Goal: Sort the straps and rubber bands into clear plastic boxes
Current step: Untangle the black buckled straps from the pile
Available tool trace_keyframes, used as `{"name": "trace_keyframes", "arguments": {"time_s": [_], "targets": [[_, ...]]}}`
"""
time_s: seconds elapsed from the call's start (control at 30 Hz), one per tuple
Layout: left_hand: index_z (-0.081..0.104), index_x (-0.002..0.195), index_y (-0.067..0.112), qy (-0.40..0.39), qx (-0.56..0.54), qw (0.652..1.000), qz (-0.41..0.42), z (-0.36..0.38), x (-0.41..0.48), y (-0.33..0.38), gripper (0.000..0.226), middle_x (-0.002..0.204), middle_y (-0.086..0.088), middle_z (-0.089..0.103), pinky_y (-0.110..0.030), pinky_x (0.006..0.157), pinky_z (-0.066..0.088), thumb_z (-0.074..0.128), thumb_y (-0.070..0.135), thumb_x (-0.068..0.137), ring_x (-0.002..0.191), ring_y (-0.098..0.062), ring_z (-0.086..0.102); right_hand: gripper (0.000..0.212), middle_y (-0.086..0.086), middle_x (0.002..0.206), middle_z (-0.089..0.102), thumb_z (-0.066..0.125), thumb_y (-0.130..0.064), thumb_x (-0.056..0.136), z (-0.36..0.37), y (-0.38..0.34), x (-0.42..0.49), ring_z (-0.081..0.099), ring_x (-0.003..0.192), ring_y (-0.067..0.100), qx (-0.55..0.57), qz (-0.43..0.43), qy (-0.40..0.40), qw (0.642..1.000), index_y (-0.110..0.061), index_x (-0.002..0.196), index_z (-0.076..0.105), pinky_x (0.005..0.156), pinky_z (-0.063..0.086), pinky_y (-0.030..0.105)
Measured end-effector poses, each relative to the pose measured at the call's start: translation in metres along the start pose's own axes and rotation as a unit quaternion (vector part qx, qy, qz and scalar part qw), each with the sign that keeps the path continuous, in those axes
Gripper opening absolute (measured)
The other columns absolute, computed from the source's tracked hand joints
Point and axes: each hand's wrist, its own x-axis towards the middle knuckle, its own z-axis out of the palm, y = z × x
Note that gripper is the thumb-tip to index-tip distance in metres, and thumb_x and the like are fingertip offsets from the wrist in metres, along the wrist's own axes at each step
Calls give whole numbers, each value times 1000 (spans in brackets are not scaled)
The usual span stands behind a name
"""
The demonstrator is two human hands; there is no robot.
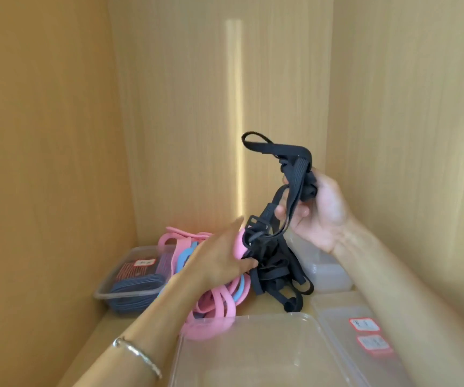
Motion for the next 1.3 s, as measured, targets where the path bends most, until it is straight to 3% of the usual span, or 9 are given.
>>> {"name": "trace_keyframes", "arguments": {"time_s": [0.07,0.2,0.53,0.63,0.73,0.83,1.0,1.17,1.3], "targets": [[54,101,31,2,5,1000,1,2,0,-7,27,90,11,65,-29,74,50,67,40,78,82,-13,60,46,-4,39,36,41,-32,98,-4,3,2,28,32,8,-23,19,5,1000,-15,58,56,43,43,20],[58,81,18,47,-72,996,27,1,0,1,5,75,6,63,-28,61,47,63,20,83,68,-15,57,43,-4,49,43,45,-38,98,-13,16,8,31,35,9,-157,56,42,985,-18,63,60,49,40,23],[65,82,15,186,-188,961,-81,-10,6,-3,17,74,-1,66,-30,56,47,51,20,91,66,-20,61,27,-4,47,38,50,-35,97,-41,10,8,31,38,9,-297,169,56,938,-12,91,60,69,51,31],[56,97,13,152,-115,974,-119,-11,6,-4,11,87,-6,66,-33,61,43,55,21,89,77,-24,60,36,-5,39,36,46,-35,95,-43,-3,8,30,33,9,-158,63,20,985,-11,78,67,62,45,30],[35,134,19,73,-58,987,-130,-10,7,-1,56,106,-8,62,-32,74,47,62,21,85,90,-26,61,44,-5,34,33,38,-36,97,-36,-10,9,29,30,8,7,-26,12,1000,-15,62,53,61,46,26],[36,140,23,34,-37,998,-35,-16,10,2,66,133,-5,46,-30,93,44,68,22,81,116,-22,50,41,-4,35,31,33,-35,98,-28,-10,8,26,30,8,70,-49,-6,996,-16,64,44,50,47,21],[42,133,44,-56,-307,950,-14,-38,-5,10,71,137,17,45,-26,95,41,55,29,65,117,0,49,45,-5,36,37,38,-40,97,-20,-1,7,31,32,8,32,-18,-17,999,-16,60,50,58,44,24],[57,126,18,153,-335,930,24,-66,-10,16,46,126,5,60,-10,85,42,46,1,85,117,-3,53,47,0,54,44,44,-39,95,-15,3,5,32,35,8,-78,-1,-32,996,-19,59,68,55,39,23],[70,102,27,-54,-301,950,60,-71,-25,36,20,108,10,71,-24,92,43,50,26,98,109,-3,61,41,8,80,64,50,-46,85,-3,13,3,35,40,8,-219,53,-118,967,-14,100,72,65,42,23]]}}
